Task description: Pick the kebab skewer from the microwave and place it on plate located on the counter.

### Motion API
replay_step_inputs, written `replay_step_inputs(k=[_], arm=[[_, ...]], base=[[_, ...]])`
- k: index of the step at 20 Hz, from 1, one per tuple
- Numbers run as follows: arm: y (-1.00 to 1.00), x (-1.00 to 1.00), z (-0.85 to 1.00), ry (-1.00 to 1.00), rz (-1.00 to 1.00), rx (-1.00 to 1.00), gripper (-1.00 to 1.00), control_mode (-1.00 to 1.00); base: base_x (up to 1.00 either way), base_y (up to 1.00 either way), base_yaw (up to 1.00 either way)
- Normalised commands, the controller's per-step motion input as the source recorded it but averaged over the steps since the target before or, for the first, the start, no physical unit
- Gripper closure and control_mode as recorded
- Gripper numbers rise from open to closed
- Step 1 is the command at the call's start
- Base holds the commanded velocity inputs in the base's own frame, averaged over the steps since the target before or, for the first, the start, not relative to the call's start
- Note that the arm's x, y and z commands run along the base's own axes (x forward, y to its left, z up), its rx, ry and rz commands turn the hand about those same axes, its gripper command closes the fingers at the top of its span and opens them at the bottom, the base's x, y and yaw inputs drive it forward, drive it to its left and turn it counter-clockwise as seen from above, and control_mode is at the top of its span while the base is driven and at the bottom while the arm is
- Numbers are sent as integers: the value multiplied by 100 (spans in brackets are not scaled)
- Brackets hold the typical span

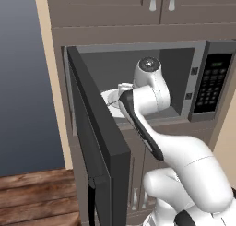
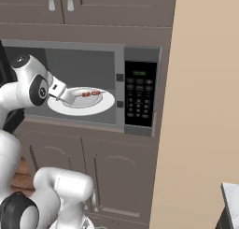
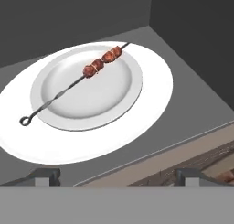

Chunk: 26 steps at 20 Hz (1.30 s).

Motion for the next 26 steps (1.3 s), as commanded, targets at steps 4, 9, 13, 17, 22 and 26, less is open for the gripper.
replay_step_inputs(k=[4, 9, 13, 17, 22, 26], arm=[[0, 62, 4, 0, 0, 0, -100, -100], [0, 30, -50, -8, 0, 0, -100, -100], [0, 0, -50, -20, 0, 0, -100, -100], [6, 5, -11, -16, 0, 0, -100, -100], [3, 35, 17, 0, -5, 0, -100, -100], [1, 59, 19, 4, -9, 0, -100, -100]], base=[[0, 0, 0], [0, 0, 0], [0, 0, 0], [0, 0, 0], [0, 0, 0], [0, 0, 0]])
